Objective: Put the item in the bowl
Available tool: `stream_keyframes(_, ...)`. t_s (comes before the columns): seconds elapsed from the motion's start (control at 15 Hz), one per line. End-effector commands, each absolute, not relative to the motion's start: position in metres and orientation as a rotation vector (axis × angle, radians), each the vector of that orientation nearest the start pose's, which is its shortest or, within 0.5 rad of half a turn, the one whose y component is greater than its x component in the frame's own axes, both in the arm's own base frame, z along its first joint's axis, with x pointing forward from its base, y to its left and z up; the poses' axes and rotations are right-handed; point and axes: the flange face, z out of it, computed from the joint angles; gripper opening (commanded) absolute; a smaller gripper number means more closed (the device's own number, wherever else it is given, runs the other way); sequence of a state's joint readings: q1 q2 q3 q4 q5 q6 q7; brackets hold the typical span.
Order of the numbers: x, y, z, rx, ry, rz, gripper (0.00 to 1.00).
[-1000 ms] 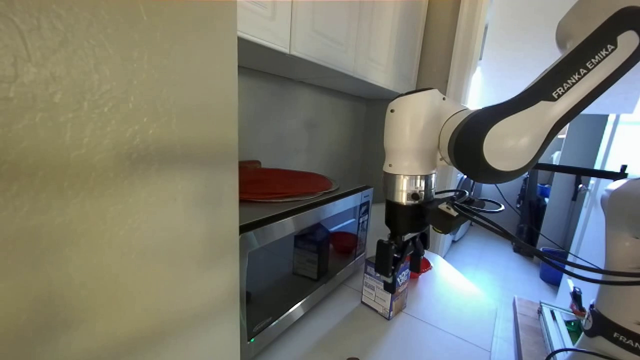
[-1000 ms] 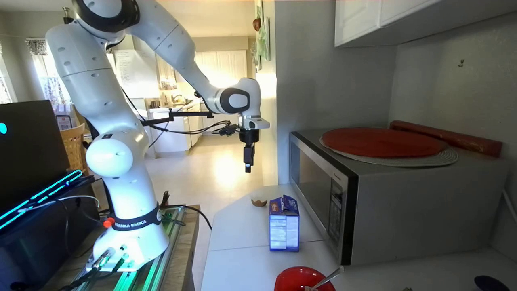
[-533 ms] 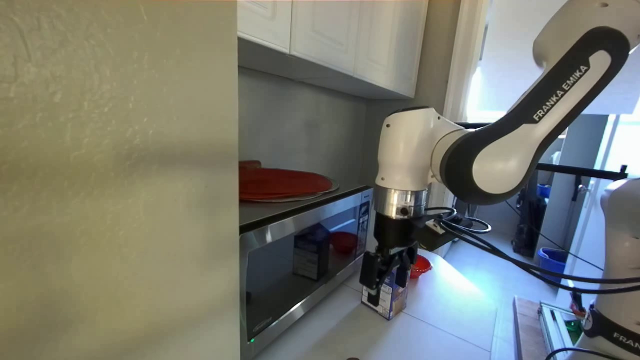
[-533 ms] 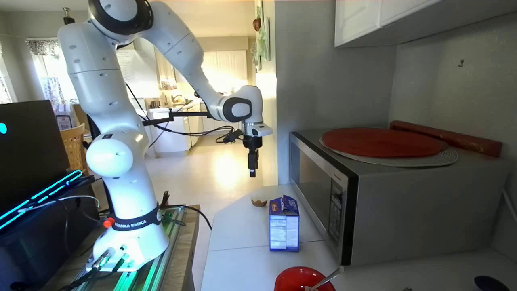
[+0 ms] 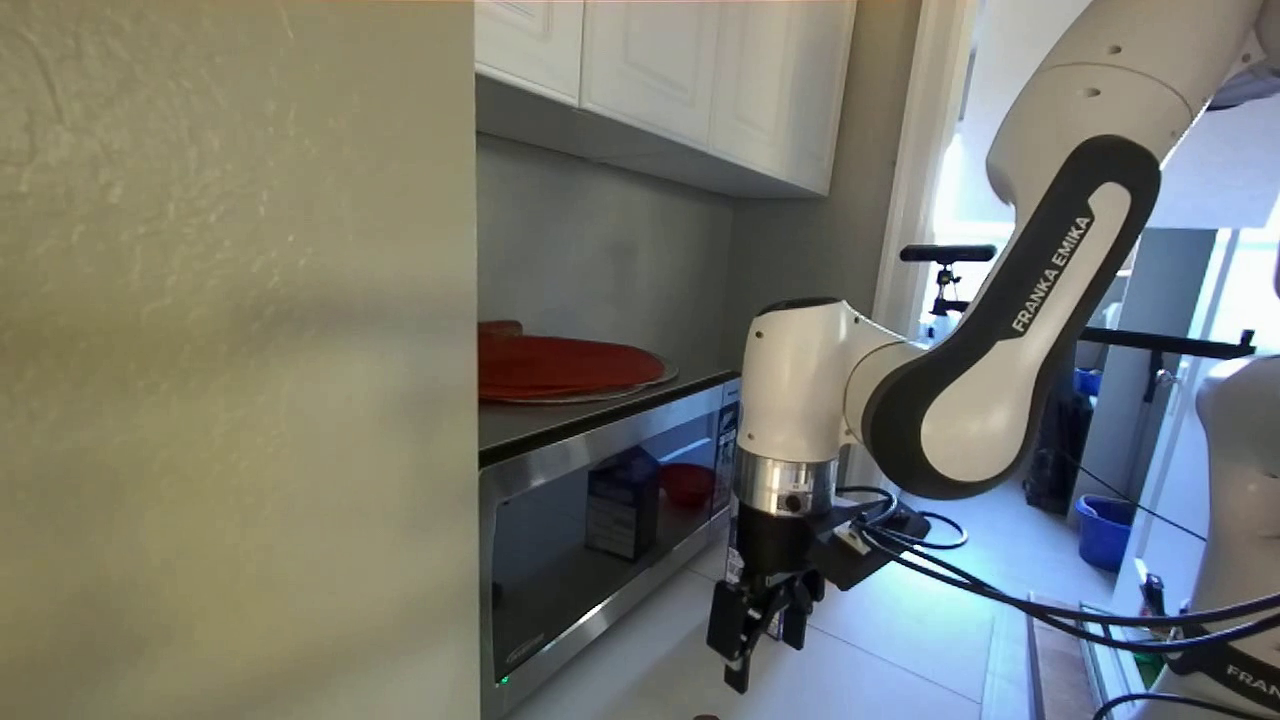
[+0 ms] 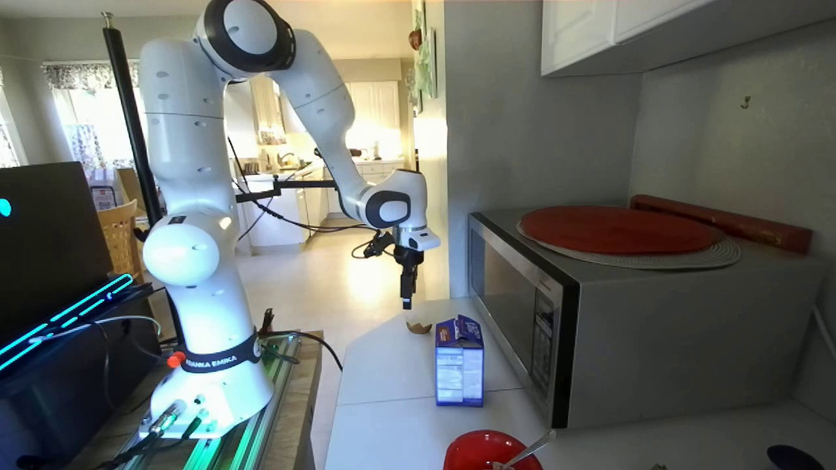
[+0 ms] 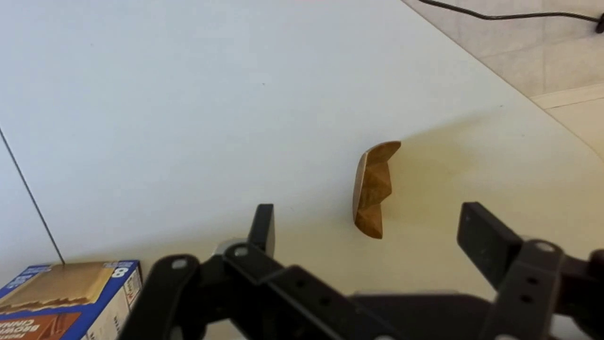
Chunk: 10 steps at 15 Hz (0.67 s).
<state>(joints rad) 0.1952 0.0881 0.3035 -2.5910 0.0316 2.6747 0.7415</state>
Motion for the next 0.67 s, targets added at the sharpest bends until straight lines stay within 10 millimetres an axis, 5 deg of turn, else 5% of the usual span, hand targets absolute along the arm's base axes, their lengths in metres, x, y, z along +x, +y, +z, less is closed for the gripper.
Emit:
stream_keyframes(0.0, 0.39, 0.218, 0.198, -3.056, 0.45, 0.025, 1.0)
stream_keyframes(0.6, 0.386, 0.229, 0.156, -3.053, 0.415, 0.002, 1.0)
